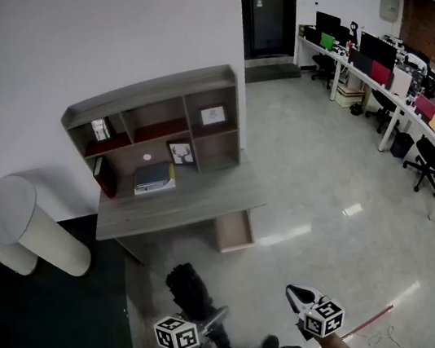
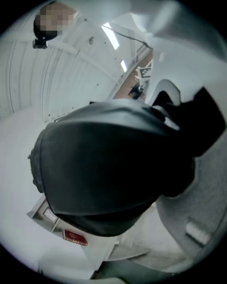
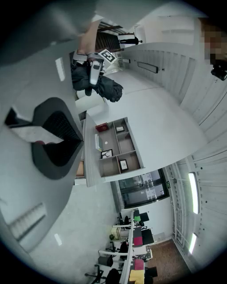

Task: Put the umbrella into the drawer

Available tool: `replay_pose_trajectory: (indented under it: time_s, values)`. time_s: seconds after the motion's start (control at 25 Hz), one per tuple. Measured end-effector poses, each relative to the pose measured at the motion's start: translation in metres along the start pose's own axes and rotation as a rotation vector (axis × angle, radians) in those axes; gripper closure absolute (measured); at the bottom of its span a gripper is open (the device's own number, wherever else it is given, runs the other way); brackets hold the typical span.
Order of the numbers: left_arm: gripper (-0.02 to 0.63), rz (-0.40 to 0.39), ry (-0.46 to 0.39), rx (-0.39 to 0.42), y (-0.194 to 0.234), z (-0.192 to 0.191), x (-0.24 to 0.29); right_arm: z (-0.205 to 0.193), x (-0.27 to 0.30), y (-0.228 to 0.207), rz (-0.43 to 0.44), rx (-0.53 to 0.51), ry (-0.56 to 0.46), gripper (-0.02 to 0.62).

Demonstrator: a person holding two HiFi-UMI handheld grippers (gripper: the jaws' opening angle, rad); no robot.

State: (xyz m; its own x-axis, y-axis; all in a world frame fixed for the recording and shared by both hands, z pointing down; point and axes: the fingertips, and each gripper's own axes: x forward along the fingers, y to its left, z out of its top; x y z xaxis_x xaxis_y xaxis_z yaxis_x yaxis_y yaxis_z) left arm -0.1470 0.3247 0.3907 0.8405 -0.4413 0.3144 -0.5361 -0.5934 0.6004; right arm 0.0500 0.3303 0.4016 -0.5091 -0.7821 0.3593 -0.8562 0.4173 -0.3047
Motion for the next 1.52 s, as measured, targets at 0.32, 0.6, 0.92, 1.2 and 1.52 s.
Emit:
replay_pose_trajectory:
  time_s: [0.32,0.6,0.92,1.2,1.52]
  values:
    - [0.322,0.003,-0.002,0.003,-0.007,-0.002,0.002,-0.002,-0.005,0.001,0.013,0.001,-0.001,0.601]
    - [0.322,0.018,-0.004,0.000,-0.011,-0.007,0.007,-0.002,-0.009,-0.003,0.050,0.030,-0.012,0.600]
    - [0.321,0.041,-0.002,-0.010,-0.023,-0.018,0.021,-0.009,-0.025,-0.029,0.036,0.078,-0.010,0.600]
    - [0.321,0.058,-0.004,-0.015,-0.040,-0.028,0.042,-0.019,-0.043,-0.057,0.046,0.080,0.002,0.600]
    - [0.321,0.073,-0.014,-0.024,-0.055,-0.041,0.072,-0.024,-0.061,-0.093,0.049,0.069,0.003,0.600]
